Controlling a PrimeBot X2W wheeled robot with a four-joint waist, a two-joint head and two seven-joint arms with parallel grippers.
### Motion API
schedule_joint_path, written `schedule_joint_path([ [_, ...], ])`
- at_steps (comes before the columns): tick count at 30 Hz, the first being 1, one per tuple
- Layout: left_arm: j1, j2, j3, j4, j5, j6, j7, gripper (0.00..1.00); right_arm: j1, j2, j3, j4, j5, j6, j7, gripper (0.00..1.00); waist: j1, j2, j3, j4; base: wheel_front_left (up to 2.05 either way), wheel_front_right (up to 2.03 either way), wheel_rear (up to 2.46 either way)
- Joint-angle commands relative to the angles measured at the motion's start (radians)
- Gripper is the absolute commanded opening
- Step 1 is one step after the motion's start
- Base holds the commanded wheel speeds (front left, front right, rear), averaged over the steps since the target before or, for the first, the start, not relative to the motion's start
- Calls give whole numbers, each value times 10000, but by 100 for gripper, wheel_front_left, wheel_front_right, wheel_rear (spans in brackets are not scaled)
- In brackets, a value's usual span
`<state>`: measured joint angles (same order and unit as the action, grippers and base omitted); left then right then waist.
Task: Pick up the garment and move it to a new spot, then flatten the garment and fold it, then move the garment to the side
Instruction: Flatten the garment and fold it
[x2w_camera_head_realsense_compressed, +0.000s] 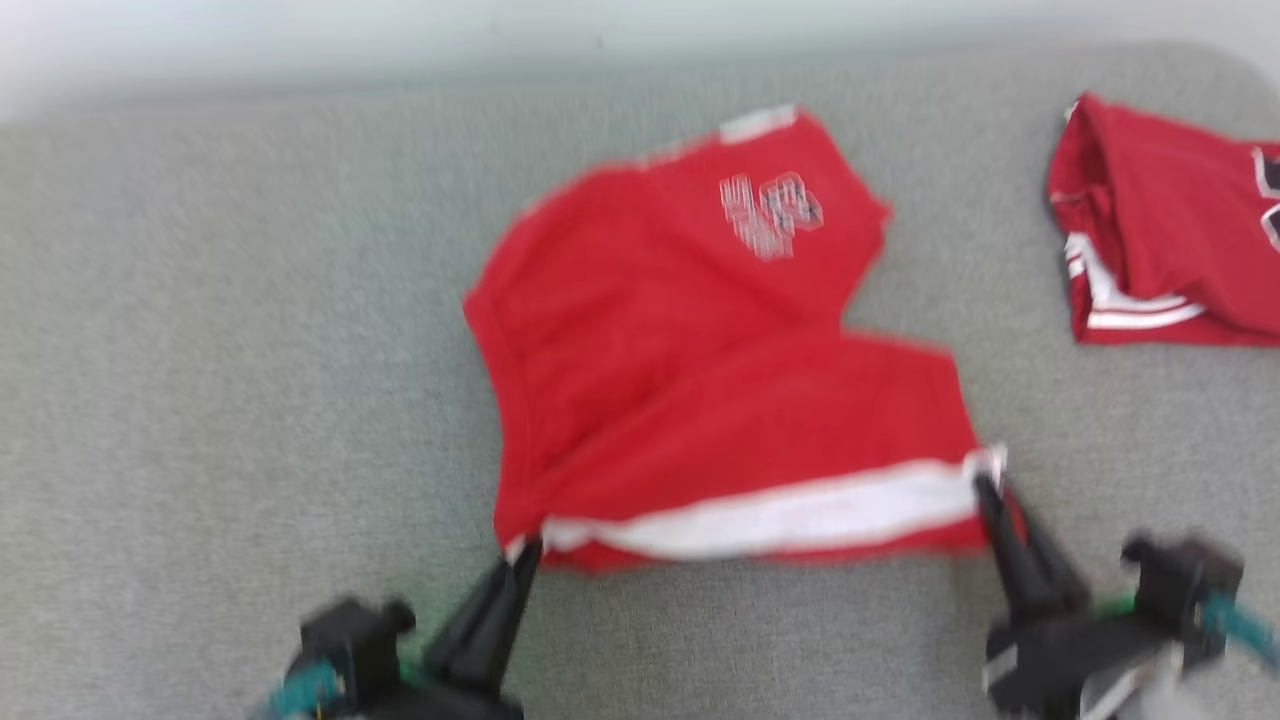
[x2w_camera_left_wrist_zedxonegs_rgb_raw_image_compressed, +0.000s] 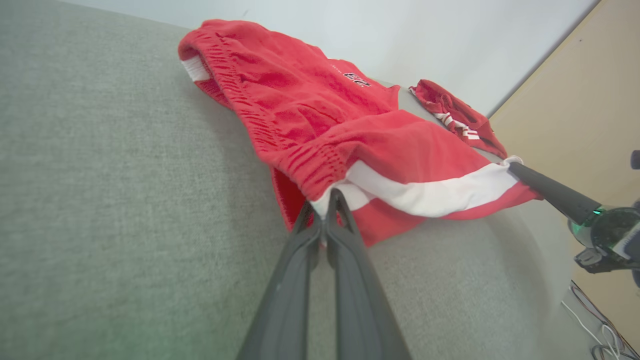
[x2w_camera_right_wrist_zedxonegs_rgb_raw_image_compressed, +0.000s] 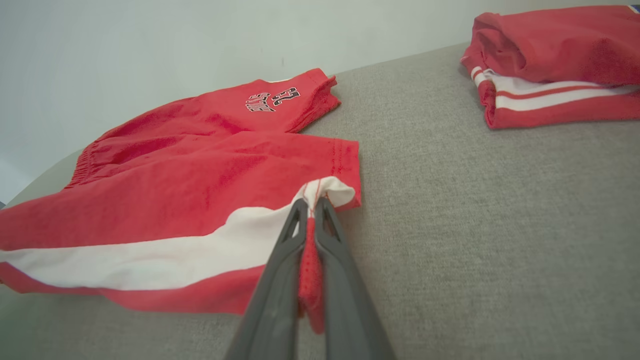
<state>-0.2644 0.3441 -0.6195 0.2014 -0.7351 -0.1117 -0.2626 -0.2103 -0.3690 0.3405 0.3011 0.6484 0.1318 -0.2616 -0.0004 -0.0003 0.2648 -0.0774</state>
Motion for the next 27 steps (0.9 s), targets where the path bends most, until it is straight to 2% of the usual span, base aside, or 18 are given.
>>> schedule_joint_path([
  [1, 334, -43, 46, -40, 143, -10, -26, 0, 378, 49, -41, -95, -8, -30, -39, 0, 4, 3, -748, 127, 0, 0, 0],
  [8, 1824, -23, 316, -267, 533, -101, -27, 0, 2648, 291, -457, -1015, -174, -30, 17, 0, 4, 3, -1452, 267, 0, 0, 0],
  [13, 2093, -130, 419, -363, 697, -155, -25, 0, 3395, 487, -1166, -1529, -377, -30, 262, 0, 4, 3, -1513, 340, 0, 0, 0],
  [20, 1553, -349, 256, -338, 899, -203, -27, 0, 2874, 431, -1641, -1967, -640, -30, 711, 0, 4, 3, -1496, 515, 0, 0, 0],
  [27, 286, -422, -89, -82, 782, -186, -22, 0, 1118, 166, -1784, -1481, -438, -30, 1201, 0, 4, 3, -1171, 760, 0, 0, 0],
])
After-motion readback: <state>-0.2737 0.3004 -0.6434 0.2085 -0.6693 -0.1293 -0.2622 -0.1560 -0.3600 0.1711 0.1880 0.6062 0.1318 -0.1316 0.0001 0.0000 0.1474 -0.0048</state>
